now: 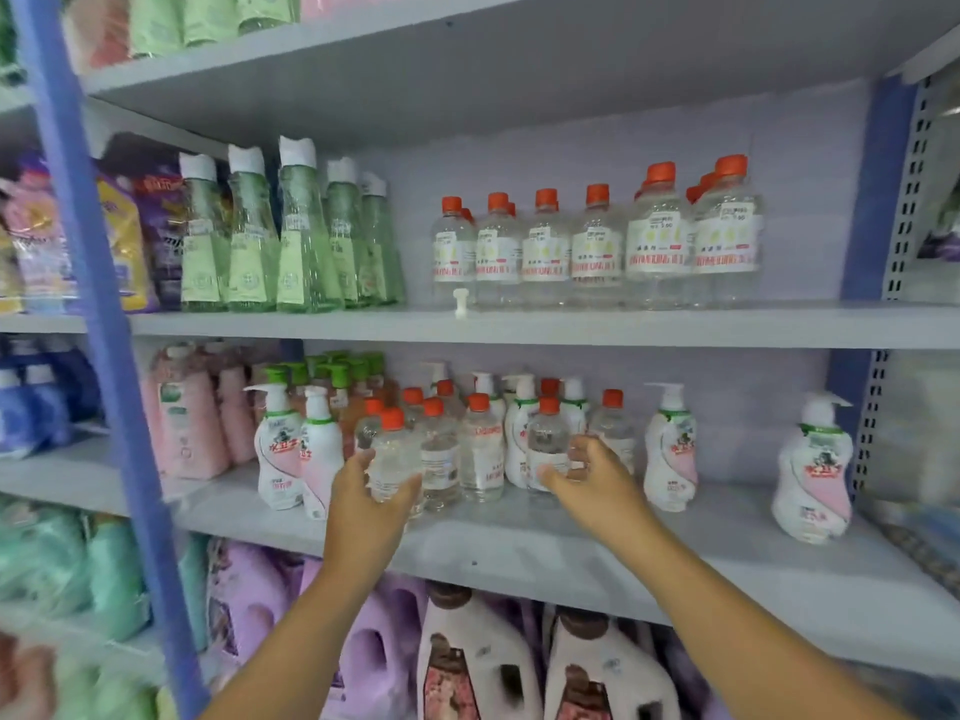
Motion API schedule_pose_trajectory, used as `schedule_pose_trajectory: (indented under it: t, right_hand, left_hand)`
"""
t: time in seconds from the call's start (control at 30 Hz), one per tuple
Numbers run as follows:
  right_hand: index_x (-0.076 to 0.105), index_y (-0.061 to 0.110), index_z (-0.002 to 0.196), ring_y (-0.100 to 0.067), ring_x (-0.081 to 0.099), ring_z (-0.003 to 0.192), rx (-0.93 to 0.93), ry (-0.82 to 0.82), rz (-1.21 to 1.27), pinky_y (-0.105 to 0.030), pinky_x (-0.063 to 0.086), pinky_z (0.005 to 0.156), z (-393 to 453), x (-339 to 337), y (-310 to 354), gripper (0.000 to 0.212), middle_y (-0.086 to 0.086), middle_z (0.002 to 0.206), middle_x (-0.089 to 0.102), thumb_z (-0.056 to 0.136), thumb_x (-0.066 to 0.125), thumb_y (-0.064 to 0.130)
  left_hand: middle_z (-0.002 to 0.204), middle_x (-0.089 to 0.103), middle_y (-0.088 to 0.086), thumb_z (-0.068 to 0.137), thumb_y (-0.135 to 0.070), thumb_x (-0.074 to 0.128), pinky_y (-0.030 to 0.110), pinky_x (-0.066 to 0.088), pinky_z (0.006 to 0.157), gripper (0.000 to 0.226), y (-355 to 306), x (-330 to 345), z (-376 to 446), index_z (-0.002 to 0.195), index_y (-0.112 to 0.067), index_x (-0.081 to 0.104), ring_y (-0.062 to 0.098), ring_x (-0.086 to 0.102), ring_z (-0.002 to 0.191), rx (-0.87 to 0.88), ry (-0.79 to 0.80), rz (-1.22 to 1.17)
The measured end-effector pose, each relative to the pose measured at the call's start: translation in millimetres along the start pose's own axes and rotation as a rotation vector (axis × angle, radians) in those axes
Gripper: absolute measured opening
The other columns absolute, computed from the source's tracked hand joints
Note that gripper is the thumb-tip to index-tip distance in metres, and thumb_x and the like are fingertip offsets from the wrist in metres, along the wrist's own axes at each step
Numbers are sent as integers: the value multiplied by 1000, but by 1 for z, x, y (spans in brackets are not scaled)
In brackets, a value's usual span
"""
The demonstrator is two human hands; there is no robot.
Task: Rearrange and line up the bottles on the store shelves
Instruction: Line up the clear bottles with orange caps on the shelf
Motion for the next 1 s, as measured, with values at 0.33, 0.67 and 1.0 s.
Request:
schedule_pose_trajectory:
  t: [0.33,0.67,1.0]
  right_hand:
    - [46,12,137,-27,57,123,278,-196,-169,-30,47,92,97,64,-46,71,-8,137,56,81,81,38]
    - [58,28,116,-2,66,90,164,-354,-25,-10,46,61,75,83,-58,53,14,105,69,73,89,29]
    - [58,36,113,0,70,95,94,-195,2,-23,58,82,5,42,-19,56,16,106,73,68,90,28]
  left_hand:
    - [111,64,-7,62,-47,92,40,57,92,73,83,41,68,123,-34,56,13,64,104,22,106,-13]
    - [103,66,-25,72,-40,89,9,44,72,49,86,39,62,103,-49,52,-11,61,93,91,359,-93]
    - [100,71,-22,63,-44,93,17,48,73,63,41,23,14,115,-43,57,-4,65,92,80,439,-170]
Point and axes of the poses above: each hand's wrist, its own z-axis towards the middle knuckle, its own x-axis out of the palm, y = z × x, the point moved 3 cm from there along z, towards the middle knuckle
